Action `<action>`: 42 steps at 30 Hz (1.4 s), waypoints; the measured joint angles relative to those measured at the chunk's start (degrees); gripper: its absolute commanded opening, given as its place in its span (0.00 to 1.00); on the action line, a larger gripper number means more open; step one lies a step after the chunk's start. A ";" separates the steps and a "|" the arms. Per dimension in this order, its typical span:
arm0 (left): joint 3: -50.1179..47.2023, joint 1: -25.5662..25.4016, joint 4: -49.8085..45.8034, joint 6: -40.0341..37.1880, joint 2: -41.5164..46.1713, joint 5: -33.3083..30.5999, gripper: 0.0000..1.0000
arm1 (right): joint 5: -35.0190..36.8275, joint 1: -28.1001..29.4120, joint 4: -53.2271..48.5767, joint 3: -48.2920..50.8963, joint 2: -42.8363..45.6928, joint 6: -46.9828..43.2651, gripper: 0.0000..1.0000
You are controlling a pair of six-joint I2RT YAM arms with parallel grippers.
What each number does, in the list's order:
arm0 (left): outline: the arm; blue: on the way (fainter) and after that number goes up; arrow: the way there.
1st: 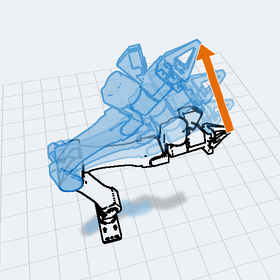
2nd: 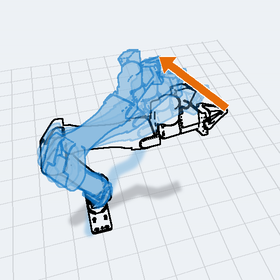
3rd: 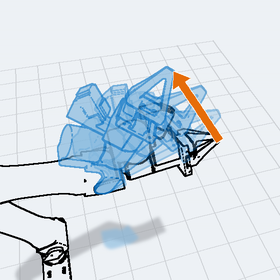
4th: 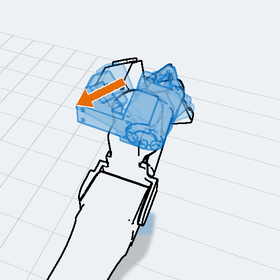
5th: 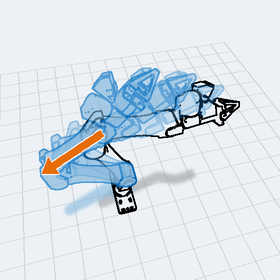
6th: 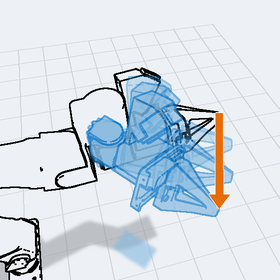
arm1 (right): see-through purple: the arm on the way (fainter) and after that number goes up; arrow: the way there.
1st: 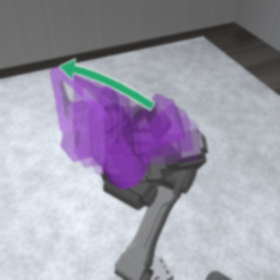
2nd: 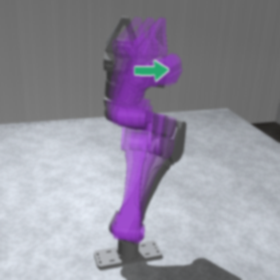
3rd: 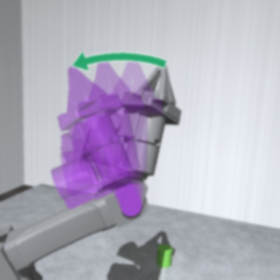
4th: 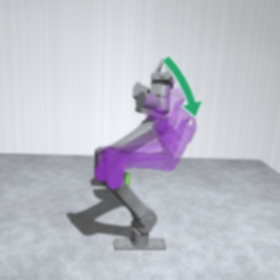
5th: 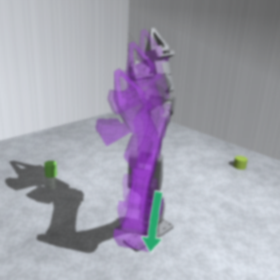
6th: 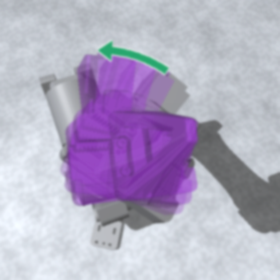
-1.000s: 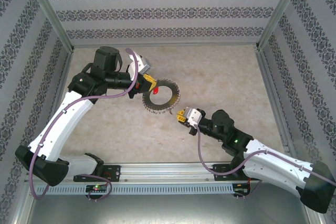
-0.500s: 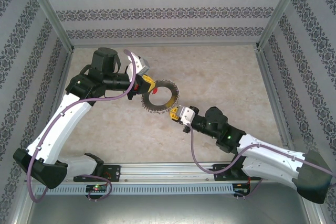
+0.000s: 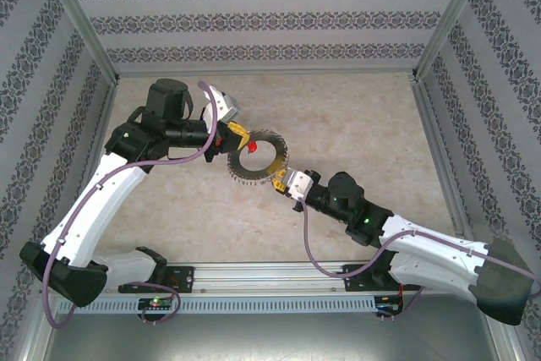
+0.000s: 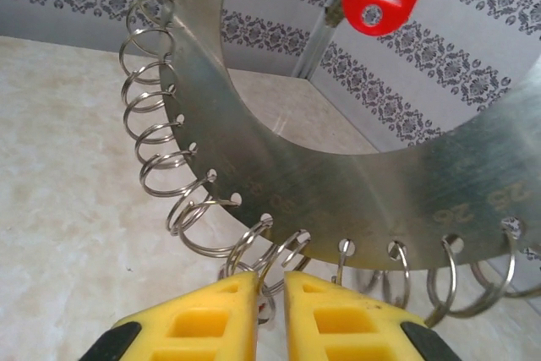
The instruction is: Put the keys on the keyring
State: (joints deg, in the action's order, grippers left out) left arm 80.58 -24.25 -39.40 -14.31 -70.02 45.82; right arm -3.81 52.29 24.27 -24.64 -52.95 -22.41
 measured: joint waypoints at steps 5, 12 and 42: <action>-0.11 0.00 0.35 0.20 0.00 -0.04 0.00 | 0.57 0.00 0.02 0.00 -0.11 0.13 0.19; -0.61 0.00 1.92 1.16 0.20 -0.48 0.00 | 0.85 0.00 -0.07 0.00 -1.07 0.37 0.21; -8.70 0.00 16.33 10.75 5.53 -4.02 0.00 | -0.48 2.34 2.71 -0.17 -2.78 0.59 0.17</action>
State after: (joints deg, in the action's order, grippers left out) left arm 71.88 -24.25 -23.07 -3.55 -64.49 41.80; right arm -4.29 54.63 26.98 -24.82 -55.72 -21.82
